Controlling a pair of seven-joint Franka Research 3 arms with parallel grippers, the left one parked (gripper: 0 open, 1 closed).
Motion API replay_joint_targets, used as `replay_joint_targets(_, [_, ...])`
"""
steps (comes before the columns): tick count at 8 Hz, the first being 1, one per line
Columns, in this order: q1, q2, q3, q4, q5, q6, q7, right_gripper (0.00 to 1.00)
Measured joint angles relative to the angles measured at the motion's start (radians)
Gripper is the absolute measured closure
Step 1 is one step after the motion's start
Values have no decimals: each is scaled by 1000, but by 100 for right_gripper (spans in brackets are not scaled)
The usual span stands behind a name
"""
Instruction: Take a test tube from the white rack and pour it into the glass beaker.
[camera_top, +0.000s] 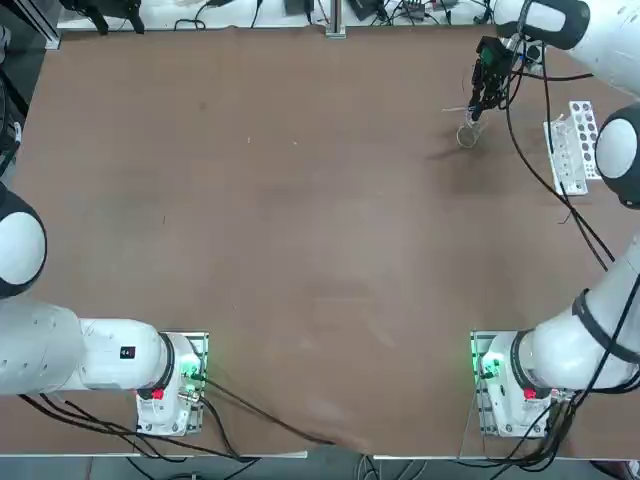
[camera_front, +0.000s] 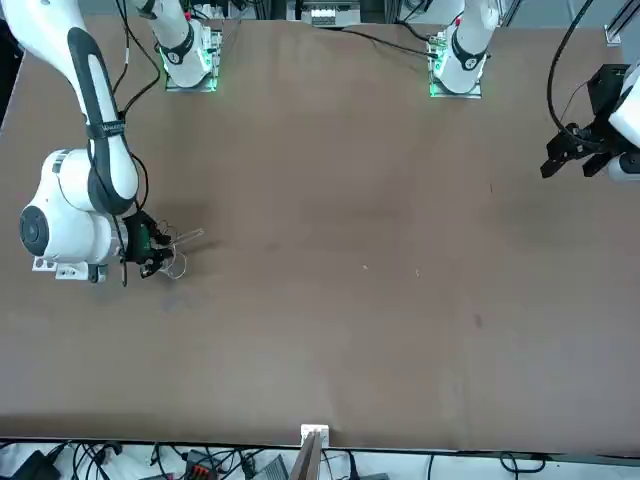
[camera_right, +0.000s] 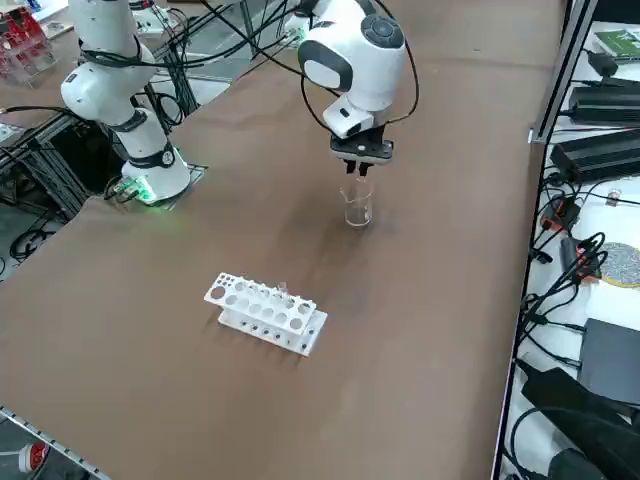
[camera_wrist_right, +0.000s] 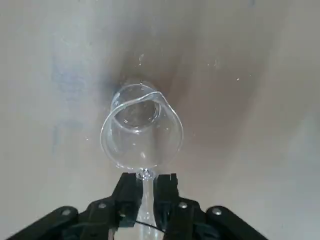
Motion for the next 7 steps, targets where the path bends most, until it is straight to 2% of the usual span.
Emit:
replay_joint_targets(2, [1,-16,0,0,-5,-11,0,81])
replay_joint_targets(3, [3,-37,0,2,-48,-46,6,81])
replay_joint_targets(5, [6,-98,1,4,-248,-159,79,81])
replay_joint_targets(7, [6,-139,1,2,-491,-276,129,81])
